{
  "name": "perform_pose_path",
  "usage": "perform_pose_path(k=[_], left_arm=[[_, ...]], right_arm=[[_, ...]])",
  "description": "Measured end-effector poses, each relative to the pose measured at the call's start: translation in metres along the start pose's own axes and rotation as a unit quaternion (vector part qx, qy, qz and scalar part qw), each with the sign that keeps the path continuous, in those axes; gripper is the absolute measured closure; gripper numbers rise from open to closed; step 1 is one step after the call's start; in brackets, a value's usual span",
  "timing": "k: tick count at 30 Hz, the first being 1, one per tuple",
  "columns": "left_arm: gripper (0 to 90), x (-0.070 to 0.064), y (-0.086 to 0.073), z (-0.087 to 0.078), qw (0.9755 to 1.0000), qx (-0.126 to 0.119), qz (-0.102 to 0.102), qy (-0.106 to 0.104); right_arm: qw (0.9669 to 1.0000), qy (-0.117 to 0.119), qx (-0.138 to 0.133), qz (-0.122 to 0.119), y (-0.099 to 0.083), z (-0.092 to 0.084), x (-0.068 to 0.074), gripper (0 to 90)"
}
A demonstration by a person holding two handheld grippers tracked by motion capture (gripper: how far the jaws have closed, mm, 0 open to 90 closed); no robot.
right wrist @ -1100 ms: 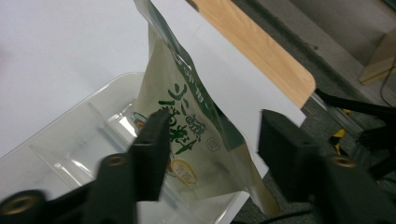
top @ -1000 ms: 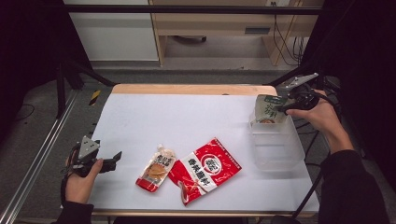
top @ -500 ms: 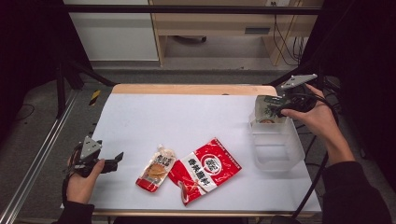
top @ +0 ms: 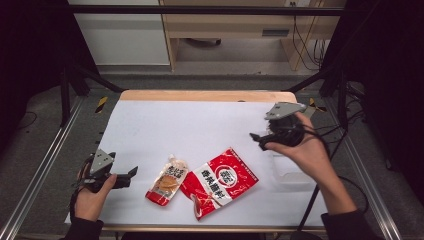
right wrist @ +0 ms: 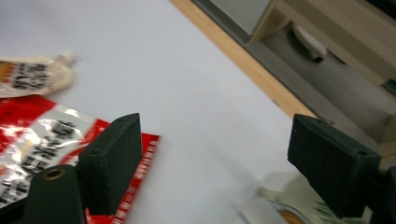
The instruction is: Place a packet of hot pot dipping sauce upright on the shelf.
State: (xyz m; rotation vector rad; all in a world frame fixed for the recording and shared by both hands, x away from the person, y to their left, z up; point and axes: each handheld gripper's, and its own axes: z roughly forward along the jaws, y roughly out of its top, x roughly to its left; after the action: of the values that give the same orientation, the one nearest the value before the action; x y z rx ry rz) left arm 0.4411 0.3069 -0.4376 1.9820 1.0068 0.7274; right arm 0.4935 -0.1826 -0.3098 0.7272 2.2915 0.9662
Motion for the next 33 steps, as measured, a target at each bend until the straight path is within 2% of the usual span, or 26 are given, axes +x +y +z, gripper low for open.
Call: perform_pose_path(k=[6, 7, 8, 12, 15, 17, 18, 20, 22, 23, 25, 26, 28, 29, 30, 32, 33], left_arm=[[6.7, -0.013, -0.003, -0.009, 0.9999, 0.004, 0.009, -0.008], [6.7, -0.016, -0.005, -0.012, 0.9999, 0.001, 0.008, -0.008], [6.7, -0.022, -0.008, -0.017, 0.9999, 0.004, 0.011, -0.011], [6.7, -0.033, -0.012, -0.019, 0.9995, 0.016, 0.015, -0.022], [6.8, -0.040, -0.010, -0.014, 0.9985, 0.031, 0.033, -0.030], [7.1, -0.042, -0.010, -0.011, 0.9982, 0.034, 0.033, -0.036], [7.9, -0.045, -0.010, -0.007, 0.9972, 0.044, 0.039, -0.045], [7.9, -0.047, -0.010, -0.006, 0.9966, 0.050, 0.048, -0.045], [7.9, -0.048, -0.010, -0.006, 0.9968, 0.049, 0.045, -0.045], [7.9, -0.048, -0.011, -0.006, 0.9965, 0.054, 0.042, -0.048], [8.2, -0.049, -0.012, -0.003, 0.9962, 0.056, 0.040, -0.053], [8.2, -0.049, -0.012, -0.003, 0.9962, 0.056, 0.040, -0.053], [8.6, -0.053, -0.006, -0.002, 0.9937, 0.066, 0.073, -0.053], [8.7, -0.053, -0.006, -0.002, 0.9937, 0.066, 0.073, -0.053], [8.7, -0.059, -0.003, -0.006, 0.9943, 0.049, 0.079, -0.052], [8.8, -0.061, -0.003, -0.006, 0.9938, 0.052, 0.082, -0.055], [8.8, -0.064, -0.004, -0.004, 0.9926, 0.062, 0.089, -0.055]], right_arm=[[0.9990, 0.040, 0.017, 0.011, -0.003, 0.034, 0.055, 22.9], [0.9990, 0.040, 0.017, 0.011, -0.003, 0.034, 0.055, 22.9], [0.9979, 0.057, 0.015, 0.024, -0.005, 0.045, 0.072, 23.7], [0.9952, 0.092, 0.016, 0.031, -0.002, 0.065, 0.101, 28.8], [0.9930, 0.113, 0.014, 0.032, 0.002, 0.079, 0.119, 33.9], [0.9920, 0.121, 0.016, 0.033, 0.003, 0.085, 0.124, 35.2], [0.9902, 0.134, 0.023, 0.032, 0.006, 0.098, 0.132, 38.7], [0.9885, 0.146, 0.028, 0.031, 0.009, 0.111, 0.138, 42.3], [0.9871, 0.156, 0.025, 0.028, 0.011, 0.122, 0.143, 48.2], [0.9867, 0.157, 0.027, 0.029, 0.013, 0.127, 0.145, 49.4], [0.9839, 0.172, 0.026, 0.039, 0.016, 0.140, 0.150, 51.7], [0.9839, 0.172, 0.026, 0.039, 0.016, 0.140, 0.150, 51.7], [0.9844, 0.169, 0.041, 0.026, 0.017, 0.153, 0.157, 52.5], [0.9844, 0.169, 0.041, 0.026, 0.017, 0.153, 0.157, 52.5], [0.9844, 0.167, 0.040, 0.037, 0.014, 0.157, 0.157, 55.1], [0.9844, 0.166, 0.042, 0.040, 0.013, 0.158, 0.158, 55.4], [0.9836, 0.168, 0.045, 0.048, 0.012, 0.162, 0.159, 54.9]])
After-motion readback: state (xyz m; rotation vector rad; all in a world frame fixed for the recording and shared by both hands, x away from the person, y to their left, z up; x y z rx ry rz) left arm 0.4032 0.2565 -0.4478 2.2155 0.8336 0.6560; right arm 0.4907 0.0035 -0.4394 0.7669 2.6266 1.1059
